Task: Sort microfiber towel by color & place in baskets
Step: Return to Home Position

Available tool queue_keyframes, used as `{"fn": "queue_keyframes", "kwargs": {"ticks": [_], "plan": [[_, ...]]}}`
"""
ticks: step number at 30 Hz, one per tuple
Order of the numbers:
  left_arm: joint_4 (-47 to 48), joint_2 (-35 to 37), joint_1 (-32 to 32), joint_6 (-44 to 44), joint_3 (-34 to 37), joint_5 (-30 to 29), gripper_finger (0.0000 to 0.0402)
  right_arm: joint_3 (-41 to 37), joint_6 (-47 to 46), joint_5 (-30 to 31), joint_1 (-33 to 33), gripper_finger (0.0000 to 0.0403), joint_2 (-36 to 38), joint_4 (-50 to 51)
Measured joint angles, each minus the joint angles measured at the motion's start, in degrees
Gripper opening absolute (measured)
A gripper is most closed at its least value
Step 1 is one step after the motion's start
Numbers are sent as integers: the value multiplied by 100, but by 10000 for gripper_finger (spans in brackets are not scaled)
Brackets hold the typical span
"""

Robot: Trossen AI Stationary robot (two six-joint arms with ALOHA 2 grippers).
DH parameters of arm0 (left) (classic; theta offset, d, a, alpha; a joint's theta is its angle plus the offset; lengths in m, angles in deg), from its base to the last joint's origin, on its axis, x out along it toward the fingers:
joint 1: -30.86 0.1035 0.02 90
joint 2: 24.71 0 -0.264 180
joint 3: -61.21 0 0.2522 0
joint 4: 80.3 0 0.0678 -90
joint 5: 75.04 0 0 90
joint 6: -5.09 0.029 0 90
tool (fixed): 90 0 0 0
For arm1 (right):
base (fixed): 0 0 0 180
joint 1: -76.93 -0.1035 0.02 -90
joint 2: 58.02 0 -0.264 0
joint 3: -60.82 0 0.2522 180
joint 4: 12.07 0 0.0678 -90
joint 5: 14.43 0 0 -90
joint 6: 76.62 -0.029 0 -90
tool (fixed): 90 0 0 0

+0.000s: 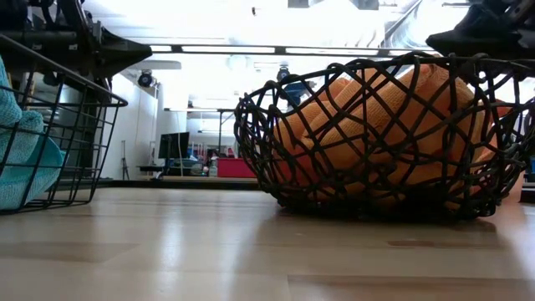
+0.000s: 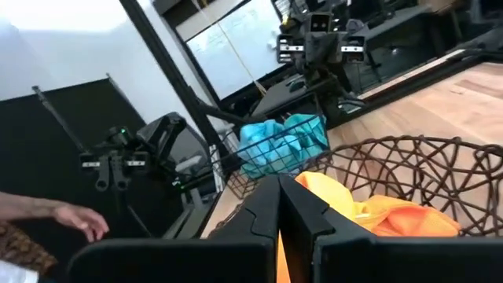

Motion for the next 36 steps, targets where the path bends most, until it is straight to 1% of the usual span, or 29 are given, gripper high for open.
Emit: {"fn": "queue_keyframes", "kwargs": {"ticks": [2,6,9,12,14,18,19,22,27,36], "plan": [[-1,0,0,0,0,0,3,0,5,-272,179,0,2,1],[-2,0,0,0,-2,0,3,0,158,-490,394,0,2,10],[-2,-2,-2,0,-2,-2,3,-10,344,-488,396,0,2,9],[0,-1,-1,0,-2,0,3,-326,325,-447,395,0,8,-406],[3,-2,-2,-2,-4,-2,3,-317,276,-381,395,0,-2,-219],[22,-2,-2,-2,-4,-4,3,-321,593,-292,409,0,44,-447],[22,-2,-2,0,-4,-2,3,-321,634,-196,421,0,45,-405],[22,-2,-2,-1,-4,0,3,-321,620,111,433,0,29,231],[26,-2,-2,0,-4,-2,3,-321,603,163,433,0,31,1336],[129,-2,-2,0,-4,-1,3,-313,601,200,433,0,-9,1436]]}}
